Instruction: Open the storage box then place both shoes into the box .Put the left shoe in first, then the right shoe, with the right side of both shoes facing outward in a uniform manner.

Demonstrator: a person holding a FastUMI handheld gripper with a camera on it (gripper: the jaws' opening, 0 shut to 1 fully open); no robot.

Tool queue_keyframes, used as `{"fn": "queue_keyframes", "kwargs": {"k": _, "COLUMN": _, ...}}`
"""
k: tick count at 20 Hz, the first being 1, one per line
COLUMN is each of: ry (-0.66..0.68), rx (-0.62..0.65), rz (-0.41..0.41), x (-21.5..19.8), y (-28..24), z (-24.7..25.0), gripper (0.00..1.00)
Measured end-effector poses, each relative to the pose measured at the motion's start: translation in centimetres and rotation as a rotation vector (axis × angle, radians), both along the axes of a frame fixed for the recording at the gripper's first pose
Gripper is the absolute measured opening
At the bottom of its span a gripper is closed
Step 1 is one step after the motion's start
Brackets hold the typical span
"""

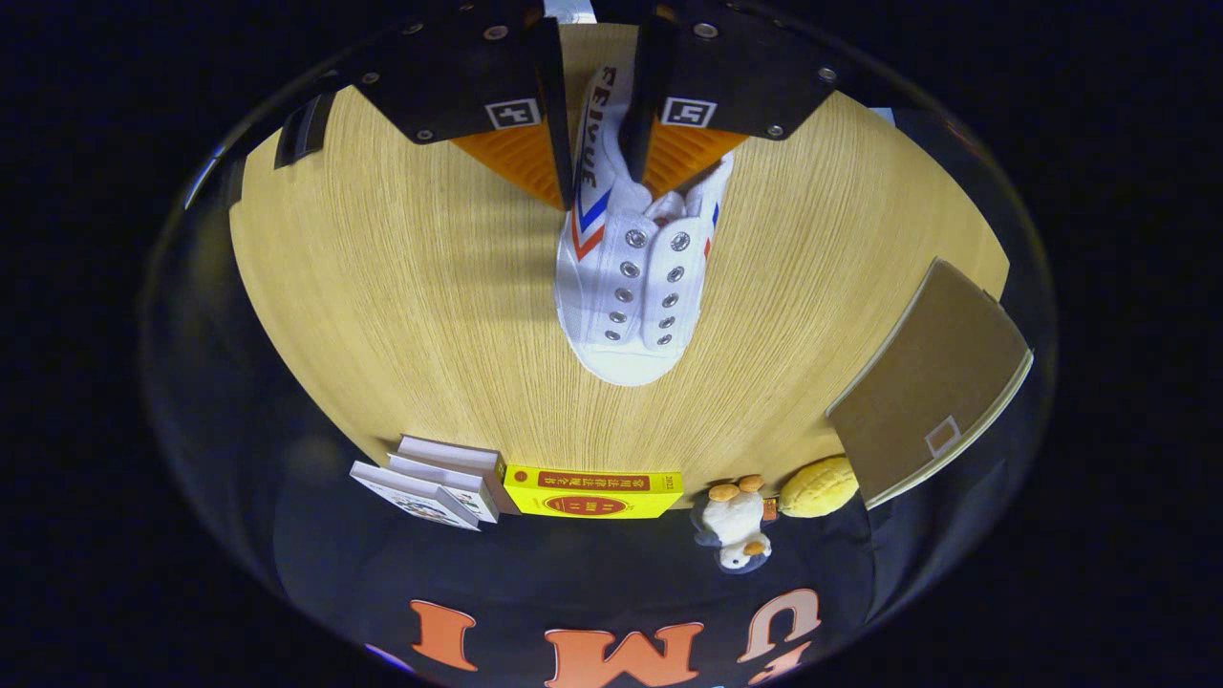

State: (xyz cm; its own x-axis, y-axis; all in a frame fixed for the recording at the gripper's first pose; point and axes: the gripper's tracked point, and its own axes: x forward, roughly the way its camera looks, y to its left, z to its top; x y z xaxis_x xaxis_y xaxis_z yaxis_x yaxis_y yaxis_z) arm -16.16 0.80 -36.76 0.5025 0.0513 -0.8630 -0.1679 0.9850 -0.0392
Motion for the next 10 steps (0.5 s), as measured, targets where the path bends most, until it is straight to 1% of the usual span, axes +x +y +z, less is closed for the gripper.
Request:
{"fn": "queue_keyframes", "kwargs": {"k": 1, "ry": 0.013, "rx": 0.033, "rz": -0.004, "x": -0.1, "y": 0.2, "z": -0.2, "gripper": 0.31}}
{"fn": "queue_keyframes", "kwargs": {"k": 3, "ry": 0.057, "rx": 0.092, "rz": -0.012, "x": 0.1, "y": 0.0, "z": -0.6, "gripper": 0.35}}
{"fn": "queue_keyframes", "kwargs": {"k": 5, "ry": 0.124, "rx": 0.152, "rz": -0.067, "x": 0.0, "y": -0.4, "z": -1.1, "gripper": 0.39}}
{"fn": "queue_keyframes", "kwargs": {"k": 6, "ry": 0.145, "rx": 0.178, "rz": -0.089, "x": 0.1, "y": -0.6, "z": -1.2, "gripper": 0.45}}
{"fn": "queue_keyframes", "kwargs": {"k": 8, "ry": 0.168, "rx": 0.221, "rz": -0.102, "x": -0.1, "y": -0.2, "z": -1.3, "gripper": 0.51}}
{"fn": "queue_keyframes", "kwargs": {"k": 9, "ry": 0.176, "rx": 0.238, "rz": -0.106, "x": -0.2, "y": 0.1, "z": -1.3, "gripper": 0.51}}
{"fn": "queue_keyframes", "kwargs": {"k": 10, "ry": 0.174, "rx": 0.237, "rz": -0.132, "x": 0.0, "y": 0.0, "z": -1.3, "gripper": 0.39}}
